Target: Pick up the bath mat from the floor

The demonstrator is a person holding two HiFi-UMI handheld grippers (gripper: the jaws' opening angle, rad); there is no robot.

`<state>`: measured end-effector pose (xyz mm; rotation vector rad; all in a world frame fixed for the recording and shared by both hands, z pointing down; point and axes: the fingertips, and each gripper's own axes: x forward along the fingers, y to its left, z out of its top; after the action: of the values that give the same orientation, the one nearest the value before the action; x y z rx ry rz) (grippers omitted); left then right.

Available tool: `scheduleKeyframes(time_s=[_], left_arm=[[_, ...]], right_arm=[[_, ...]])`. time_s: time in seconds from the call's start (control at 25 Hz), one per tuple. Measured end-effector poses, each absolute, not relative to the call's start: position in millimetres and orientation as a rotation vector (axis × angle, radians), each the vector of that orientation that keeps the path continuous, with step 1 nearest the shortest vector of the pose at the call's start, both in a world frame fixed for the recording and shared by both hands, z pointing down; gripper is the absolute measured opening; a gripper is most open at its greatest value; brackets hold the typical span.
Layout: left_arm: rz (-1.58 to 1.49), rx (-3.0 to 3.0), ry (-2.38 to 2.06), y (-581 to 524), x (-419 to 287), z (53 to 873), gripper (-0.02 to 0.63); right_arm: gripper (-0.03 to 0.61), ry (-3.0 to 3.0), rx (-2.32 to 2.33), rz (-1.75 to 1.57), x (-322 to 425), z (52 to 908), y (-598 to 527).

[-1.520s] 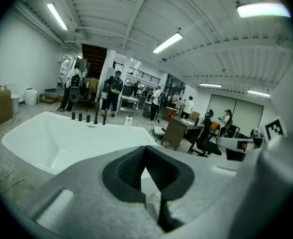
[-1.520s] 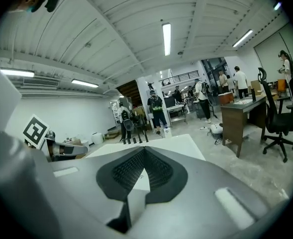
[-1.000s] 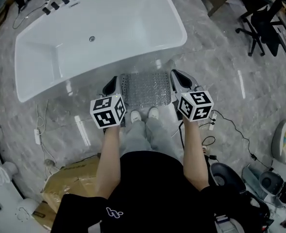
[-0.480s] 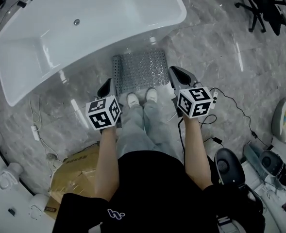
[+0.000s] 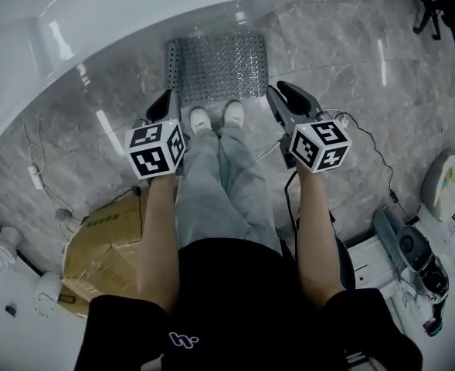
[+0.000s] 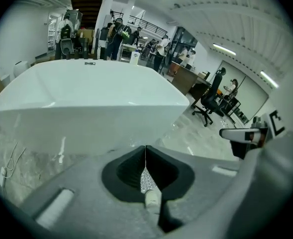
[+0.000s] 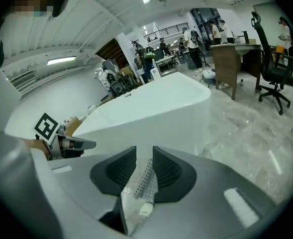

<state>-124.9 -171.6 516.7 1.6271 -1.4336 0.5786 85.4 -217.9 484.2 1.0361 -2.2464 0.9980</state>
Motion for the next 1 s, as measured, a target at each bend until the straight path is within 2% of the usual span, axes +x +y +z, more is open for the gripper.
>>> scheduleKeyframes(time_s=[0.84,1.0], left_arm=[[0.761,1.449,-1.298,-122.5,-144.1,755.7,0.199],[0.748,1.364,-1.322,-110.0,-151.9,799.7,0.227]], right_arm=[[0.164,-2.086,0.899,1.149,92.7,725.9,-193.1],[0.217,-2.058,0.872,1.142,100.6,768.8,-187.1]])
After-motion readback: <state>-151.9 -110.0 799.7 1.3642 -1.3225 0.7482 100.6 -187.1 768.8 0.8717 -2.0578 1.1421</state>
